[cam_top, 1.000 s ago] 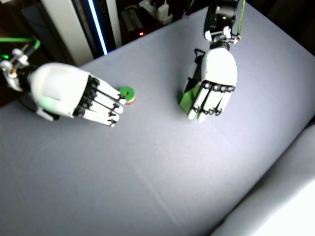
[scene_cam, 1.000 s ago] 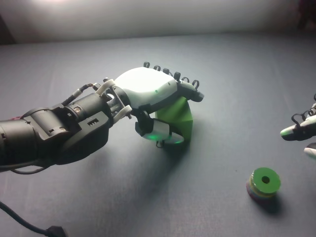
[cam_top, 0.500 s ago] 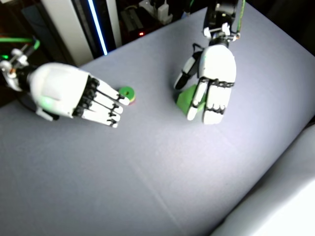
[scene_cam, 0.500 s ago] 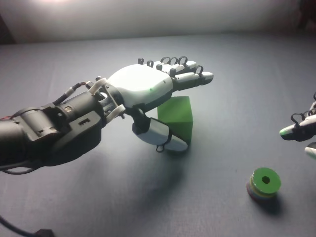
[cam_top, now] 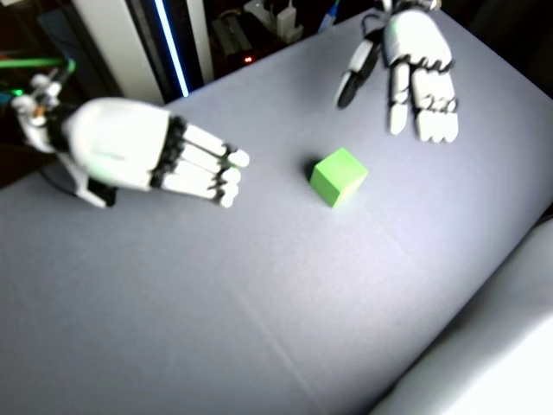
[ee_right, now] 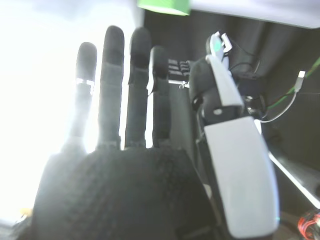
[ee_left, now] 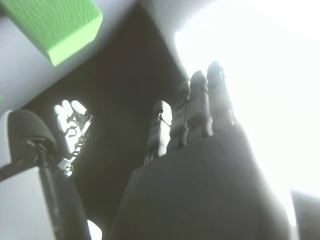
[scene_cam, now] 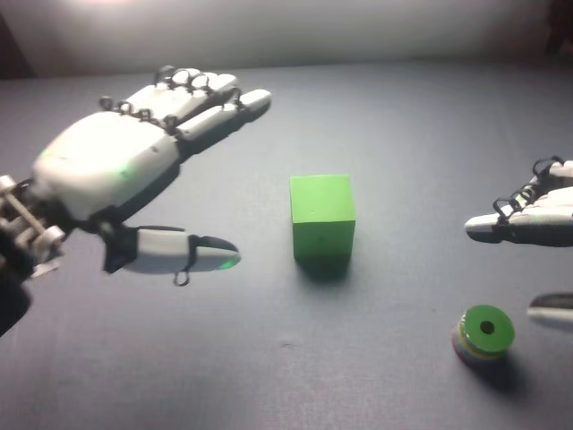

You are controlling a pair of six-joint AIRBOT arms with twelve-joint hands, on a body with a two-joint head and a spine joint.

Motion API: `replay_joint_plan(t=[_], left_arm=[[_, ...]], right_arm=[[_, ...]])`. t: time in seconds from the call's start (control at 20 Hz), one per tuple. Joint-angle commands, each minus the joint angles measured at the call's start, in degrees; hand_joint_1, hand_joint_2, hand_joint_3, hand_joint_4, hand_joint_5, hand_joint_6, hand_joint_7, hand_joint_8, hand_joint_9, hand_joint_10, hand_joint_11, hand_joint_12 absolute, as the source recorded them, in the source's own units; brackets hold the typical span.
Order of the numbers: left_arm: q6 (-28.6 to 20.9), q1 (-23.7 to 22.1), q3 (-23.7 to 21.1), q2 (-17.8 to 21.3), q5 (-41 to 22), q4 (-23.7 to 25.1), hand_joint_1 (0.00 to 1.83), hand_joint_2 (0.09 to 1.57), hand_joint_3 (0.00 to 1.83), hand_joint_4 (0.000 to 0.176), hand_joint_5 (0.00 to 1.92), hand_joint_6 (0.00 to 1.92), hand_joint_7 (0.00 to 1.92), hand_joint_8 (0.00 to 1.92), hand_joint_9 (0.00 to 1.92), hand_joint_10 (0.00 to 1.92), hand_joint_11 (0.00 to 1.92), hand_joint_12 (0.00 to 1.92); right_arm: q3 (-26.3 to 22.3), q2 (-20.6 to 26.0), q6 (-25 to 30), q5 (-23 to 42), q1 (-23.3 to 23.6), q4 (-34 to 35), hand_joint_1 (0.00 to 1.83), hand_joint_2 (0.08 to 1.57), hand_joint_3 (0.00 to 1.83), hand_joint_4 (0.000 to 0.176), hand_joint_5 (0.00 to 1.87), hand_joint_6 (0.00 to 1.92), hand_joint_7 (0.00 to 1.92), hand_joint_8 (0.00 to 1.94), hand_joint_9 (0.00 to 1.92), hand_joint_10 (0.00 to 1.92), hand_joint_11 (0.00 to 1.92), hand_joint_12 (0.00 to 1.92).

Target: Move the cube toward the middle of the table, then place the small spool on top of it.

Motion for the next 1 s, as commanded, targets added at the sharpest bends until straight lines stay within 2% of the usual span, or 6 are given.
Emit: replay_joint_plan(t=[0.0, 0.15, 0.25, 0.3, 0.55, 0.95], left_arm=[[-0.2, 1.2, -1.1, 1.6, -8.3, 1.0, 0.64, 0.9, 0.0, 0.176, 0.05, 0.01, 0.0, 0.0, 0.0, 0.0, 0.01, 0.01], [-0.7, 6.3, -4.4, 6.5, -11.9, 0.0, 0.67, 0.87, 0.0, 0.176, 0.08, 0.01, 0.0, 0.0, 0.0, 0.0, 0.0, 0.0], [-0.7, 9.9, -6.9, 10.3, -13.6, -0.7, 0.69, 0.89, 0.0, 0.109, 0.05, 0.0, 0.0, 0.0, 0.0, 0.0, 0.0, 0.0], [-0.7, 11.1, -7.8, 11.6, -14.2, -0.9, 0.7, 0.88, 0.0, 0.105, 0.05, 0.0, 0.0, 0.0, 0.0, 0.0, 0.0, 0.0], [-0.6, 17.2, -11.2, 16.3, -18.5, -2.9, 0.63, 0.86, 0.0, 0.154, 0.07, 0.01, 0.04, 0.01, 0.01, 0.0, 0.03, 0.01], [-0.5, 21.4, -11.8, 16.8, -20.8, -6.9, 0.65, 0.88, 0.0, 0.146, 0.08, 0.0, 0.03, 0.0, 0.01, 0.0, 0.04, 0.02]], right_arm=[[0.1, 0.6, 0.9, 3.9, 1.3, -0.9, 0.76, 1.11, 0.0, 0.016, 0.44, 0.0, 0.57, 0.0, 0.65, 0.0, 0.36, 0.77], [0.0, 1.0, 1.9, -2.2, 4.4, -7.3, 0.79, 1.08, 0.0, 0.045, 0.39, 0.0, 0.57, 0.0, 0.75, 0.02, 0.41, 1.01], [0.1, 1.0, 2.5, -6.2, 6.0, -11.1, 0.86, 1.02, 0.0, 0.064, 0.44, 0.01, 0.57, 0.0, 0.75, 0.01, 0.39, 1.05], [0.1, 1.0, 2.8, -7.8, 6.7, -12.7, 0.86, 1.01, 0.0, 0.067, 0.44, 0.0, 0.54, 0.0, 0.73, 0.0, 0.37, 1.09], [0.6, 0.3, 3.0, -13.7, 10.2, -18.2, 0.93, 1.0, 0.0, 0.059, 0.43, 0.0, 0.51, 0.0, 0.64, 0.0, 0.3, 0.97], [3.3, -3.3, 3.0, -18.8, 13.2, -20.3, 1.04, 1.01, 0.0, 0.034, 0.52, 0.0, 0.56, 0.0, 0.65, 0.0, 0.32, 0.97]])
